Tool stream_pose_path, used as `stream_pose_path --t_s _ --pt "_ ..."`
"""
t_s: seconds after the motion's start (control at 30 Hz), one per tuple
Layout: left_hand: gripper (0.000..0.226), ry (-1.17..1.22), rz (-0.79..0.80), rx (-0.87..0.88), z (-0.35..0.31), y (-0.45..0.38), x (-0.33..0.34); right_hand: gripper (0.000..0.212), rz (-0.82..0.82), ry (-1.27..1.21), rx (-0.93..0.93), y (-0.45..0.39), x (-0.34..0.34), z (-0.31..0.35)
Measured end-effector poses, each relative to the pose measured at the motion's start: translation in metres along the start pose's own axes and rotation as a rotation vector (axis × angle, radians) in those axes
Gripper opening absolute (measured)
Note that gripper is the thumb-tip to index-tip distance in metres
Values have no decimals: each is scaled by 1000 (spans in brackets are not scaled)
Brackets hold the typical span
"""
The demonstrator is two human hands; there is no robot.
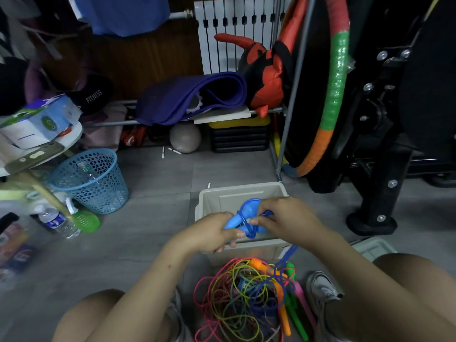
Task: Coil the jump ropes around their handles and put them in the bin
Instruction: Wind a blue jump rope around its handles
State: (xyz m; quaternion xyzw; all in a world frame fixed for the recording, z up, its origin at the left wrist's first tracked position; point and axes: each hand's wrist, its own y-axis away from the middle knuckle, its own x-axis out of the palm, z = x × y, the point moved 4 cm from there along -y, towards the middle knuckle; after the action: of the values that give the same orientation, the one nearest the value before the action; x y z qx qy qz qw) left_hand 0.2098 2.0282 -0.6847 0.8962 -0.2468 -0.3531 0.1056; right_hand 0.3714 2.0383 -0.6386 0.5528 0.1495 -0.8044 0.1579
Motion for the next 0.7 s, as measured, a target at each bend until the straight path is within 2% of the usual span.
stream_pose_path --t_s 0.1,0.23,0.37,0.5,0.7 --pt "13 -55 125 18 -2 3 4 26 35 -207 -34 -7 9 4" --pt "11 -68 271 41 -5 8 6 40 135 -388 -56 -12 18 1" --pt "13 23 367 51 -5 13 2 34 216 -570 -91 -15 14 -1" --pt "14 56 410 59 -7 17 0 19 403 -729 -132 -14 6 -1" --pt "10 32 424 47 -4 18 -1 18 375 -833 -37 -15 18 -6"
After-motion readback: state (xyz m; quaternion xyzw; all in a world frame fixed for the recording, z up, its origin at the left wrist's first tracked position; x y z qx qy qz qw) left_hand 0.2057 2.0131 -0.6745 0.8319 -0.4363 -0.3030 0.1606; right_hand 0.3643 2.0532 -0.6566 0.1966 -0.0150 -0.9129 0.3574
